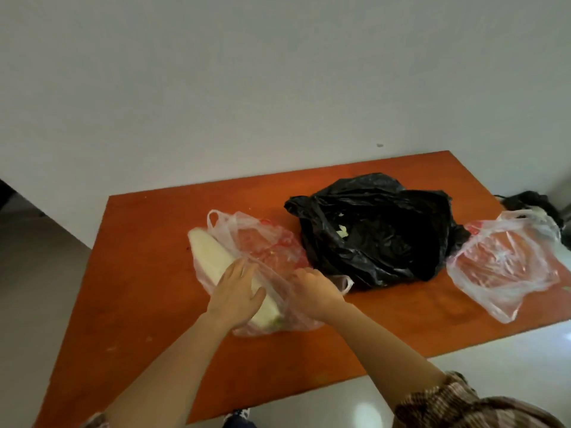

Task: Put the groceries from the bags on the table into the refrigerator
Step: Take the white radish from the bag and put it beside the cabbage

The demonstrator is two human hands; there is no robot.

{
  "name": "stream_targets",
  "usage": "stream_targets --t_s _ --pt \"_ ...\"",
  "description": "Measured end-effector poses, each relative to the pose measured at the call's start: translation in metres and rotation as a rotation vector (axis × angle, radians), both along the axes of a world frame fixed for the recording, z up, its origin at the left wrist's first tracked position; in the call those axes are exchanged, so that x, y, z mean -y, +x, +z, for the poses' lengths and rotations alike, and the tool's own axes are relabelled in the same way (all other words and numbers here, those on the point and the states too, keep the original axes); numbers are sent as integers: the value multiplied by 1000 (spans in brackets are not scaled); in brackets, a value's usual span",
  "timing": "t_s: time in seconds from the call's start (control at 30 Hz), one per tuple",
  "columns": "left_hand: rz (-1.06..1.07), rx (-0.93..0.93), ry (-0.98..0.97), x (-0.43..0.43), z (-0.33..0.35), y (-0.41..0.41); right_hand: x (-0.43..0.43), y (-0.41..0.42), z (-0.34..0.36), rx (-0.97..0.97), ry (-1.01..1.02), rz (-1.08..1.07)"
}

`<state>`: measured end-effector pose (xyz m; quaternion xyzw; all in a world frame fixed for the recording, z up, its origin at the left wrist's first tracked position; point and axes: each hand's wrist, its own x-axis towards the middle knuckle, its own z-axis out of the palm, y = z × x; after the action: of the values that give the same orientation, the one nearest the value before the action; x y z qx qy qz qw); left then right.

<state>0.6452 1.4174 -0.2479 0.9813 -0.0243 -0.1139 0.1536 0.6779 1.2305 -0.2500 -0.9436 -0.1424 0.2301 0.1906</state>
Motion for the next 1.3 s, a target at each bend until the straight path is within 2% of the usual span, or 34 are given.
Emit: stream_targets --t_s 0.1,0.2,0.37,0.5,0.57,0.63,0.73,0.8,0.87,1.0,1.07,1.2,1.27,1.3 --pt "-226 -40 25 -20 -7 14 -18 6 -7 -63 -16 -115" --pt "-362 -74 10 -38 -14 28 -33 9 -19 -98 -28 -205" --pt "-405 -15 -118 -49 -29 35 -44 5 -19 -127 51 -325" --pt "-449 5 -205 -54 -34 38 -48 -10 7 -111 232 -345" --pt "-504 56 -238 -56 -35 38 -47 -24 16 -209 290 -269" --pt "-597 190 -230 -60 -36 36 -47 -39 15 -275 315 -225" --pt "-662 301 -229 -75 -43 27 -45 -59 7 -236 365 -342" --pt "-651 360 -250 -85 -46 15 -44 -69 -2 -148 326 -434" --pt "-606 374 -245 -96 -48 3 -44 -79 -12 -33 251 -434" --pt "-482 177 -40 -119 -59 -16 -51 -88 -23 -23 163 -465" --pt "-424 93 -4 -124 -61 -22 -53 -86 -26 1 107 -447" --pt "-276 223 -153 -106 -43 -21 -60 -81 -28 196 35 -354" --pt "-266 343 -176 -90 -34 -11 -68 -73 -25 175 38 -352" --pt "-294 344 -153 -84 -31 -4 -71 -67 -25 134 23 -365"
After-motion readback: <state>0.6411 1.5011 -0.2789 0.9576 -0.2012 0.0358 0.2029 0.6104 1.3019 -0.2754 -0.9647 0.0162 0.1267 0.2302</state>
